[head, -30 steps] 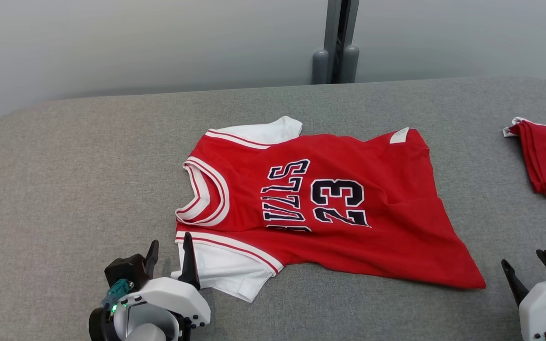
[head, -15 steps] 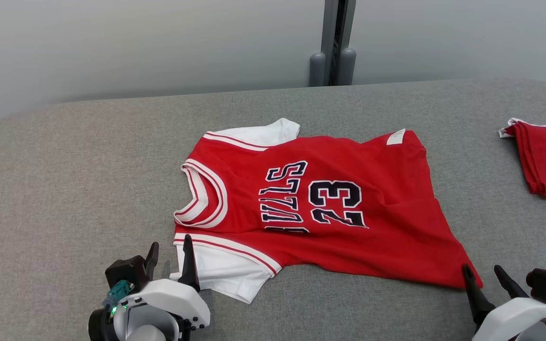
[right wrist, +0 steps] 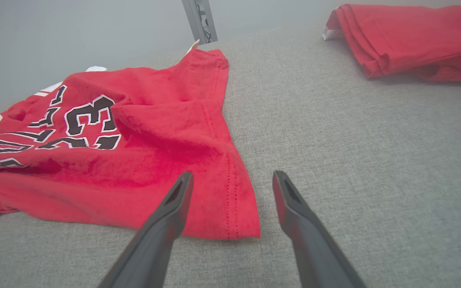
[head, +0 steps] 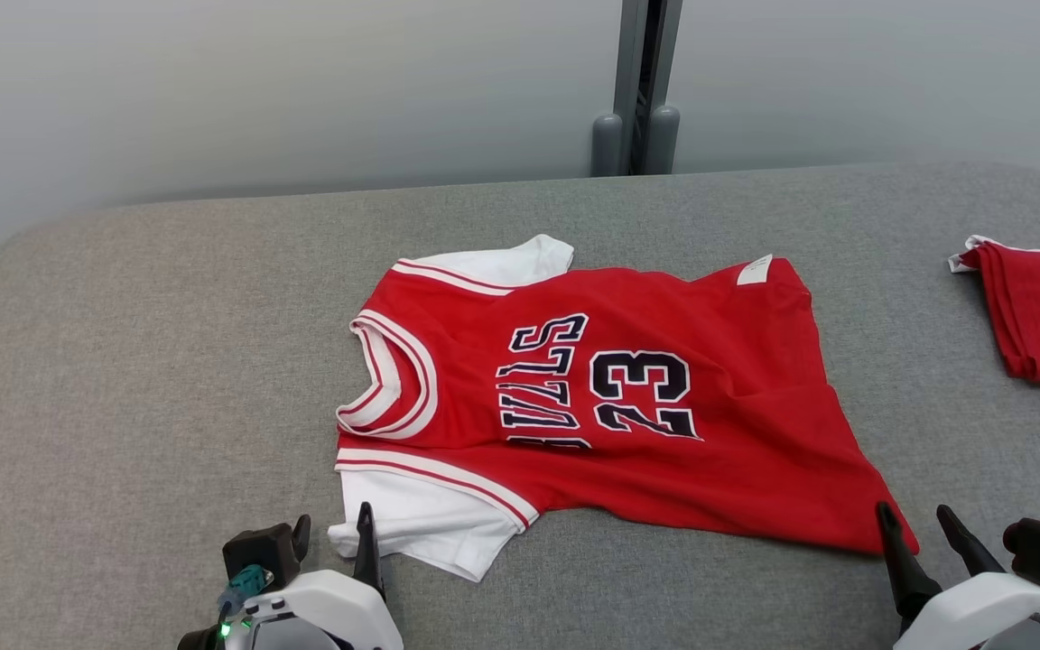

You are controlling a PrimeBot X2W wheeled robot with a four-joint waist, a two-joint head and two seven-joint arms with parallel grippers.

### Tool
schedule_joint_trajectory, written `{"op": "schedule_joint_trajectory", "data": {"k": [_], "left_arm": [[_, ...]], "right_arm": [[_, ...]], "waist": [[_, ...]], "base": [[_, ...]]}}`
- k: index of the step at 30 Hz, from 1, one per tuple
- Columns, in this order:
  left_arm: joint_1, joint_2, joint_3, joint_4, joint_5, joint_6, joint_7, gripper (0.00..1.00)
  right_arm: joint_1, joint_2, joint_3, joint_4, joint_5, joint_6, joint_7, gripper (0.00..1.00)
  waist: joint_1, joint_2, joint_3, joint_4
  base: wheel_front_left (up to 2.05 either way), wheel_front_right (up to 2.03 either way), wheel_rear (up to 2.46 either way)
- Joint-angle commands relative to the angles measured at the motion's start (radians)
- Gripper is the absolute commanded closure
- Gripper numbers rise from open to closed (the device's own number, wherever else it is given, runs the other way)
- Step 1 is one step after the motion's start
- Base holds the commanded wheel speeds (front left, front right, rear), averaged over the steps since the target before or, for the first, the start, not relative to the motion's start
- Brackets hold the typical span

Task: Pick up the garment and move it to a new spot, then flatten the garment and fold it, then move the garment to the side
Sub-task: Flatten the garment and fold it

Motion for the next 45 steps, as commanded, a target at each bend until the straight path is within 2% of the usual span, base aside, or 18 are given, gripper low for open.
{"op": "schedule_joint_trajectory", "data": {"k": [1, 8, 20, 31, 39, 42, 44, 45], "left_arm": [[-0.014, 0.005, -0.003, 0.008, -0.003, -0.001, 0.006, 0.00], [-0.025, 0.005, -0.025, 0.047, -0.017, -0.010, 0.019, 0.00], [0.027, 0.028, -0.047, 0.024, -0.028, -0.076, 0.011, 0.00], [0.043, 0.041, -0.082, -0.003, -0.026, -0.103, 0.052, 0.00], [0.036, 0.046, -0.099, -0.013, -0.018, -0.094, 0.058, 0.00], [0.024, 0.042, -0.114, -0.008, -0.017, -0.110, 0.073, 0.00], [0.016, 0.040, -0.126, -0.009, -0.021, -0.130, 0.085, 1.00], [0.013, 0.039, -0.125, -0.011, -0.029, -0.135, 0.087, 1.00]], "right_arm": [[-0.009, -0.003, -0.002, 0.000, 0.004, 0.000, -0.008, 0.00], [-0.014, -0.005, 0.006, 0.003, 0.001, 0.000, -0.017, 0.00], [-0.017, -0.006, 0.007, 0.019, 0.001, 0.000, -0.027, 0.00], [-0.020, -0.005, 0.012, 0.028, 0.001, 0.000, -0.028, 0.00], [-0.022, -0.003, 0.019, 0.037, 0.000, 0.000, -0.031, 0.00], [-0.027, -0.004, 0.022, 0.040, -0.002, 0.000, -0.034, 0.00], [-0.031, -0.005, 0.025, 0.041, -0.003, 0.000, -0.036, 0.00], [-0.032, -0.005, 0.026, 0.043, -0.004, 0.000, -0.038, 0.00]], "waist": [[0.0000, 0.0000, 0.002, 0.001], [0.0000, 0.0000, 0.010, 0.000], [0.0000, 0.0000, 0.011, 0.019], [0.0000, 0.0000, 0.011, 0.036], [0.0000, 0.0000, 0.008, 0.030], [0.0000, 0.0000, 0.009, 0.026], [0.0000, 0.0000, 0.010, 0.023], [0.0000, 0.0000, 0.011, 0.022]], "base": [[0.00, 0.00, 0.00], [0.00, 0.00, 0.00], [0.00, 0.00, 0.00], [0.00, 0.00, 0.00], [0.00, 0.00, 0.00], [0.00, 0.00, 0.00], [0.00, 0.00, 0.00], [0.00, 0.00, 0.00]]}}
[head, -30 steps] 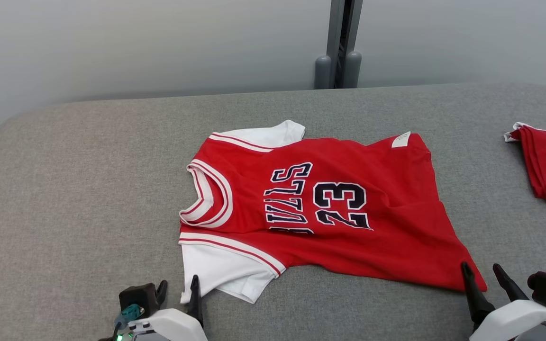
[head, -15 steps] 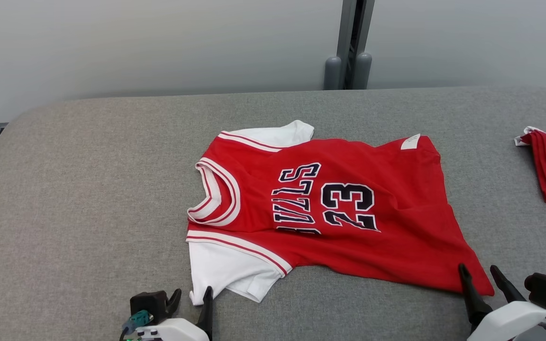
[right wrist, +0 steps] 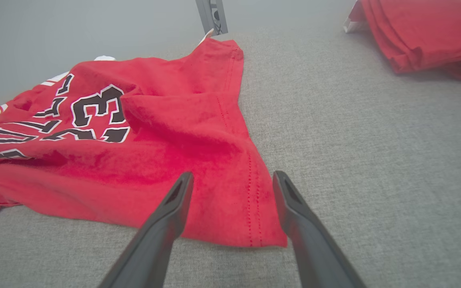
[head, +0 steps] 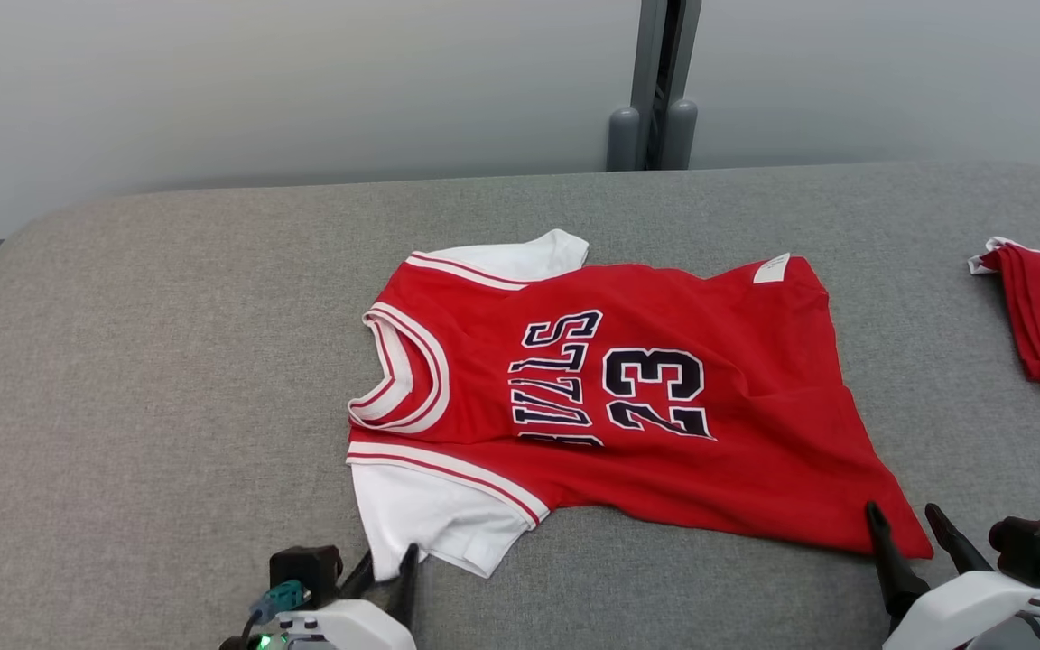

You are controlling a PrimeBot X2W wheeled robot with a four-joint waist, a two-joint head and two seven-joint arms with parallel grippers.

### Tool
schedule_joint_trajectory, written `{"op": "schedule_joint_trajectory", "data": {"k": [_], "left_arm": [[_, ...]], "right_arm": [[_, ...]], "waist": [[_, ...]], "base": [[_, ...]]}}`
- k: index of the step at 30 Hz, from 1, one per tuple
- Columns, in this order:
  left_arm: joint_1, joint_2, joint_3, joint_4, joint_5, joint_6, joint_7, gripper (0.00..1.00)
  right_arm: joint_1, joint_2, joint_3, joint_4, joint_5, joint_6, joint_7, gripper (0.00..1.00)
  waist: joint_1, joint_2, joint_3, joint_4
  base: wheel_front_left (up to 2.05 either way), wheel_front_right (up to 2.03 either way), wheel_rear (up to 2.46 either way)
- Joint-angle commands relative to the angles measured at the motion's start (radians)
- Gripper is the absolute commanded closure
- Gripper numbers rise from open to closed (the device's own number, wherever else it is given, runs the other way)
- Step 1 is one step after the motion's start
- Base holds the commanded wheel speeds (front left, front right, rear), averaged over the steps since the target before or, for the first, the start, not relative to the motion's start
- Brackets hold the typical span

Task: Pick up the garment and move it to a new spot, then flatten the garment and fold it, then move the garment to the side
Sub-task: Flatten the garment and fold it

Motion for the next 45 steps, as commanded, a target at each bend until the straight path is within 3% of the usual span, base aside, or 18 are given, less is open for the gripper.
{"op": "schedule_joint_trajectory", "data": {"k": [1, 6, 13, 18, 24, 25, 27, 28, 29, 35, 45], "left_arm": [[-0.018, 0.003, 0.007, -0.006, -0.013, -0.007, 0.002, 1.00], [-0.010, -0.004, 0.045, -0.052, -0.089, -0.047, 0.029, 1.00], [-0.005, -0.017, 0.136, -0.232, -0.305, -0.129, 0.141, 1.00], [-0.063, -0.024, 0.162, -0.323, -0.392, -0.084, 0.209, 1.00], [-0.143, -0.027, 0.137, -0.275, -0.370, -0.013, 0.218, 1.00], [-0.160, -0.028, 0.128, -0.254, -0.363, -0.004, 0.217, 0.90], [-0.189, -0.029, 0.107, -0.212, -0.341, 0.009, 0.207, 0.56], [-0.199, -0.029, 0.095, -0.189, -0.335, 0.014, 0.201, 0.17], [-0.208, -0.029, 0.082, -0.173, -0.328, 0.013, 0.197, 0.00], [-0.234, -0.030, -0.004, -0.119, -0.348, -0.021, 0.171, 0.00], [-0.221, -0.030, -0.146, -0.129, -0.406, -0.042, 0.130, 0.00]], "right_arm": [[-0.011, -0.006, 0.000, 0.002, -0.003, 0.000, -0.012, 0.00], [-0.012, -0.005, 0.001, 0.006, -0.006, 0.000, -0.015, 0.00], [-0.011, 0.001, 0.009, 0.010, -0.009, 0.000, -0.021, 0.00], [-0.030, 0.002, 0.037, 0.003, -0.014, 0.000, -0.018, 0.00], [-0.054, 0.002, 0.057, -0.001, -0.012, 0.000, -0.022, 0.00], [-0.059, 0.002, 0.058, -0.001, -0.010, 0.000, -0.022, 0.00], [-0.067, 0.001, 0.061, -0.001, -0.006, 0.000, -0.025, 0.00], [-0.071, 0.000, 0.060, 0.001, -0.005, 0.000, -0.027, 0.00], [-0.073, -0.001, 0.058, 0.003, -0.002, 0.000, -0.031, 0.00], [-0.072, -0.009, 0.052, 0.019, 0.008, 0.000, -0.044, 0.00], [-0.070, -0.006, 0.062, 0.035, 0.011, 0.000, -0.045, 0.00]], "waist": [[0.0000, -0.0001, 0.000, -0.003], [0.0000, -0.0001, -0.004, -0.006], [0.0000, -0.0001, -0.013, -0.015], [0.0000, -0.0001, 0.002, -0.057], [0.0000, -0.0001, 0.035, -0.124], [0.0000, -0.0001, 0.042, -0.137], [0.0000, -0.0001, 0.054, -0.161], [0.0000, -0.0001, 0.059, -0.171], [0.0000, -0.0001, 0.064, -0.177], [0.0000, -0.0001, 0.073, -0.180], [0.0000, -0.0001, 0.052, -0.116]], "base": [[0.00, 0.00, 0.00], [0.00, 0.00, 0.00], [0.00, 0.00, 0.00], [0.00, 0.00, 0.00], [0.00, 0.00, 0.00], [0.00, 0.00, 0.00], [0.00, 0.00, 0.00], [0.00, 0.00, 0.00], [0.00, 0.00, 0.00], [0.00, 0.00, 0.00], [0.00, 0.00, 0.00]]}}
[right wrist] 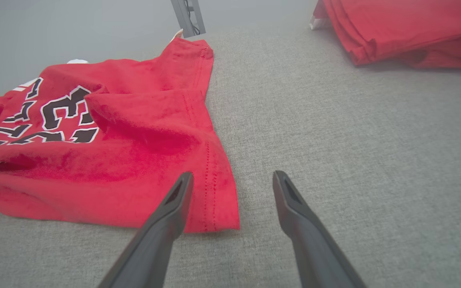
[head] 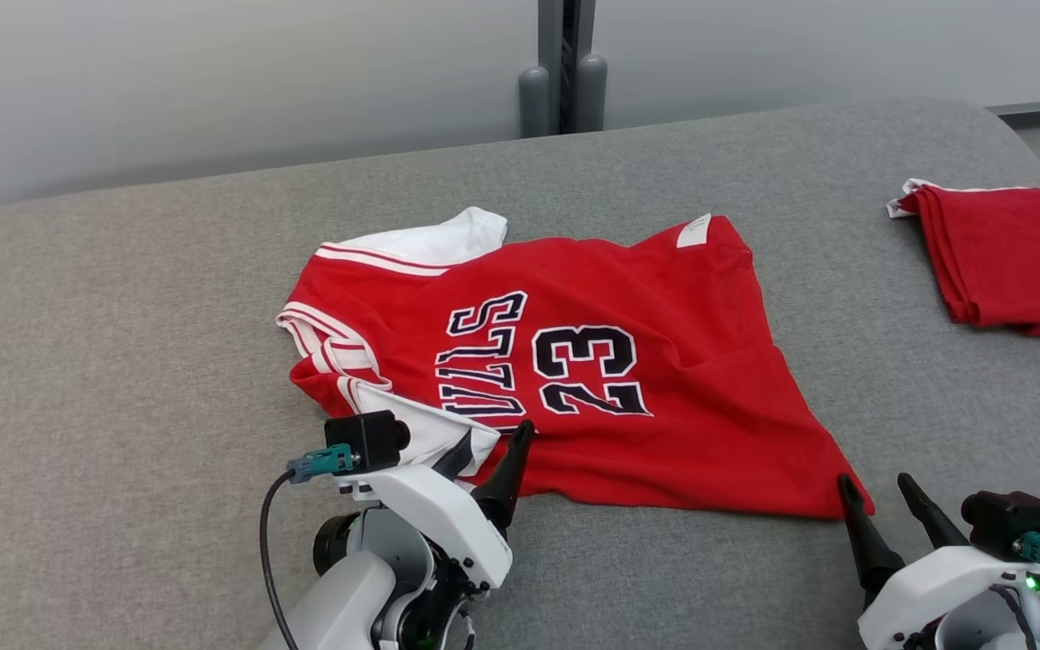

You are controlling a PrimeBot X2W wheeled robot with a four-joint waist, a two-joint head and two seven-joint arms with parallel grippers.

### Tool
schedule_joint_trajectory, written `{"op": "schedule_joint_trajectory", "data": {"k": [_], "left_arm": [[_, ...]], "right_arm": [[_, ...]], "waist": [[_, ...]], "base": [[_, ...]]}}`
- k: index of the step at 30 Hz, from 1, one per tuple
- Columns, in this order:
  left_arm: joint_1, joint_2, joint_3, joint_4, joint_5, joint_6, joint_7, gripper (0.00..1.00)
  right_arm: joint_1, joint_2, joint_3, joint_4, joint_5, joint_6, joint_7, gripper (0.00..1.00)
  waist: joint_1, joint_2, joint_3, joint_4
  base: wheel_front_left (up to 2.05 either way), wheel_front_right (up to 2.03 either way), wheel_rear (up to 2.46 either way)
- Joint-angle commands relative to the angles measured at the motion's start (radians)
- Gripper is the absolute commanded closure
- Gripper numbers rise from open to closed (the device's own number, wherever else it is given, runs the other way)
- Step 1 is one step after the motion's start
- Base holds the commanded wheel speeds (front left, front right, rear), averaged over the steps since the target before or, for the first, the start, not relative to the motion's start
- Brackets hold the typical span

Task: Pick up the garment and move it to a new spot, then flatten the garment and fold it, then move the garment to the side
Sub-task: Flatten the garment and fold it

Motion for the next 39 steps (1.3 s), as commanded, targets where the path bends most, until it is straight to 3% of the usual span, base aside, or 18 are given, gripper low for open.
{"op": "schedule_joint_trajectory", "data": {"k": [1, 11, 28, 34, 39], "left_arm": [[0.000, 0.005, -0.007, -0.009, -0.009, -0.003, -0.012, 0.00], [0.044, 0.051, -0.021, -0.065, 0.056, 0.040, -0.121, 0.00], [0.192, 0.205, 0.082, -0.167, 0.110, 0.200, -0.215, 0.00], [0.216, 0.211, 0.079, -0.170, 0.132, 0.201, -0.226, 0.00], [0.195, 0.183, 0.051, -0.159, 0.160, 0.200, -0.230, 0.00]], "right_arm": [[-0.001, -0.006, -0.001, 0.002, 0.005, 0.000, -0.005, 0.00], [0.022, -0.010, -0.018, 0.007, 0.010, 0.000, -0.012, 0.00], [0.056, -0.014, -0.040, -0.021, -0.003, 0.000, 0.006, 0.00], [0.063, -0.013, -0.044, -0.036, -0.007, 0.000, 0.015, 0.00], [0.059, -0.007, -0.035, -0.046, -0.009, 0.000, 0.021, 0.00]], "waist": [[0.0000, -0.0001, -0.008, 0.017], [0.0000, -0.0001, -0.041, 0.081], [0.0000, -0.0001, -0.082, 0.158], [0.0000, -0.0001, -0.083, 0.173], [0.0000, -0.0001, -0.083, 0.164]], "base": [[0.00, 0.00, 0.00], [0.00, 0.00, 0.00], [0.00, 0.00, 0.00], [0.00, 0.00, 0.00], [0.00, 0.00, 0.00]]}}
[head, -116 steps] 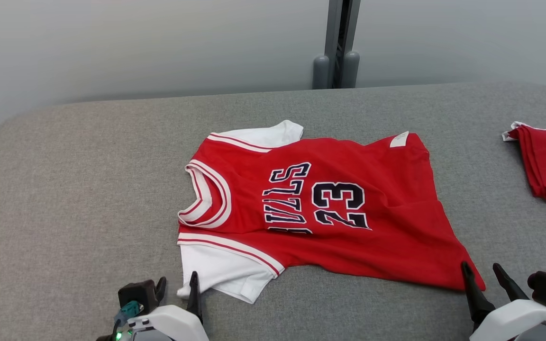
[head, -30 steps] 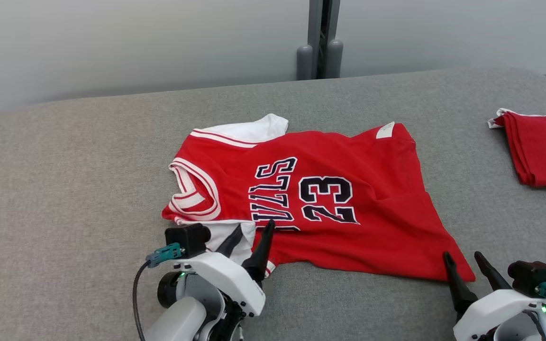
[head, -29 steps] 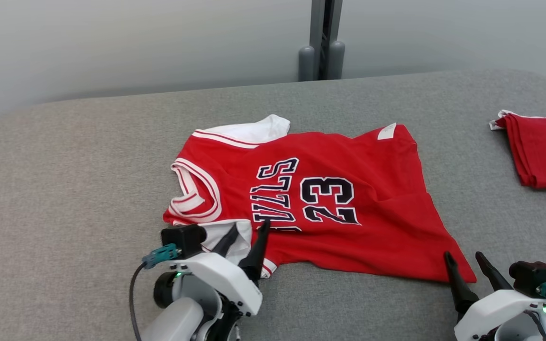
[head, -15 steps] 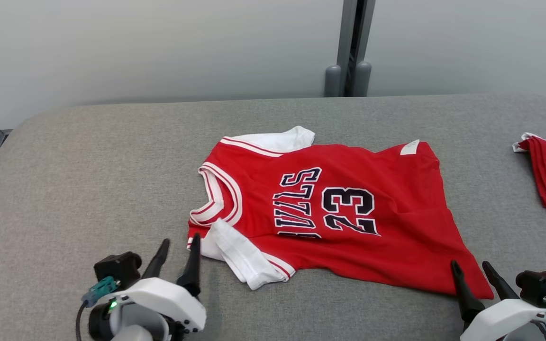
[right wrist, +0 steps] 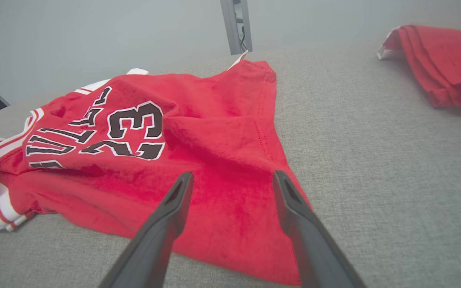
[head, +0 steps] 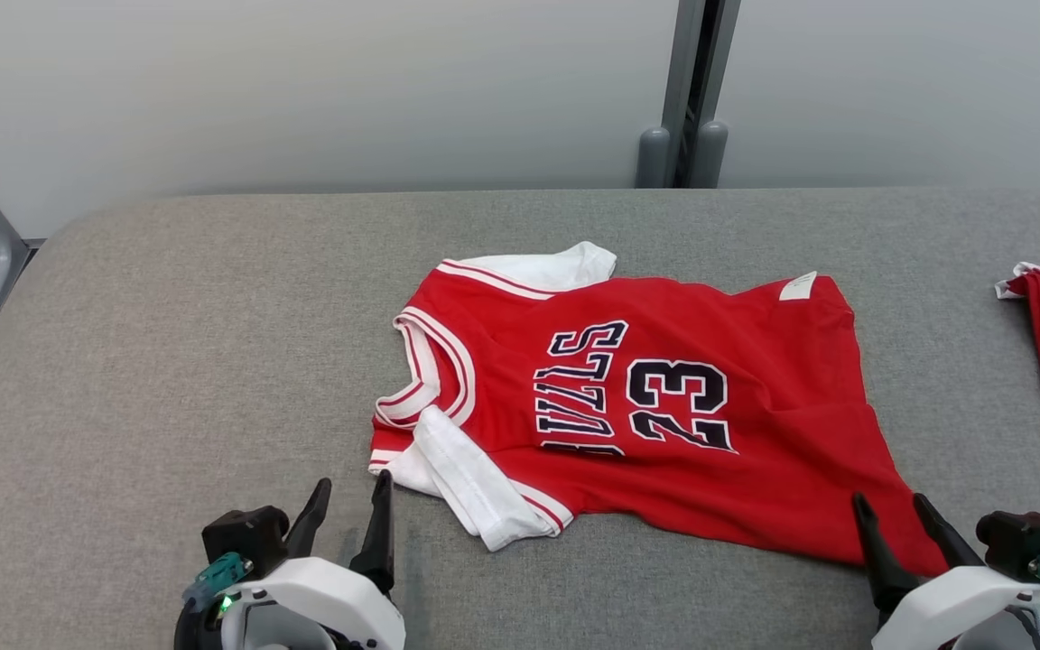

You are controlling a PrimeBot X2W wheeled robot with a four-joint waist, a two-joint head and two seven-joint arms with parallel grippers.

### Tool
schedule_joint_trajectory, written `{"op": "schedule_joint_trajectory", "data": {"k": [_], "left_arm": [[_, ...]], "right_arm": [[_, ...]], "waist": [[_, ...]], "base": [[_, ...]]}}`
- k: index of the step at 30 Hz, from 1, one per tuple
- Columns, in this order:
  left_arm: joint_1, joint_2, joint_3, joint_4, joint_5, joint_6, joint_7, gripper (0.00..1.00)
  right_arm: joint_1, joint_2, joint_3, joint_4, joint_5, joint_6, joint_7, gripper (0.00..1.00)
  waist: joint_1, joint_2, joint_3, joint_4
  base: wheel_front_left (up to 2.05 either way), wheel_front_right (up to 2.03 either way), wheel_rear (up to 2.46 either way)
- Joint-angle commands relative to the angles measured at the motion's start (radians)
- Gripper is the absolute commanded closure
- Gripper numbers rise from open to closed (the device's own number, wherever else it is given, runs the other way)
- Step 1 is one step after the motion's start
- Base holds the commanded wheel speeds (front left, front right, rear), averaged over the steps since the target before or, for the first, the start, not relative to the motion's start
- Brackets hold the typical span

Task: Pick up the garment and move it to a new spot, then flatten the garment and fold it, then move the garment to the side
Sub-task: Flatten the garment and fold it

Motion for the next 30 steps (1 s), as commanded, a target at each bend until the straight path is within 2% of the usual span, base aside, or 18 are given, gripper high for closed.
{"op": "schedule_joint_trajectory", "data": {"k": [1, 6, 16, 30], "left_arm": [[-0.022, -0.006, -0.006, 0.007, 0.012, 0.000, -0.005, 0.00], [-0.075, -0.025, -0.040, 0.051, 0.045, -0.003, 0.005, 0.00], [-0.220, -0.034, -0.073, 0.264, 0.125, 0.056, 0.017, 0.00], [-0.275, -0.071, -0.073, 0.389, 0.123, 0.022, 0.002, 0.00]], "right_arm": [[0.001, -0.002, 0.001, -0.008, -0.002, 0.000, 0.002, 0.00], [-0.016, -0.005, 0.008, -0.016, 0.000, 0.000, 0.002, 0.00], [-0.044, -0.010, 0.011, -0.022, 0.008, 0.000, -0.009, 0.00], [-0.050, -0.008, 0.009, -0.005, 0.012, 0.000, -0.023, 0.00]], "waist": [[0.0000, -0.0001, 0.003, -0.009], [0.0000, -0.0001, 0.031, -0.044], [0.0000, -0.0001, 0.093, -0.124], [0.0000, -0.0001, 0.107, -0.132]], "base": [[0.00, 0.00, 0.00], [0.00, 0.00, 0.00], [0.00, 0.00, 0.00], [0.00, 0.00, 0.00]]}}
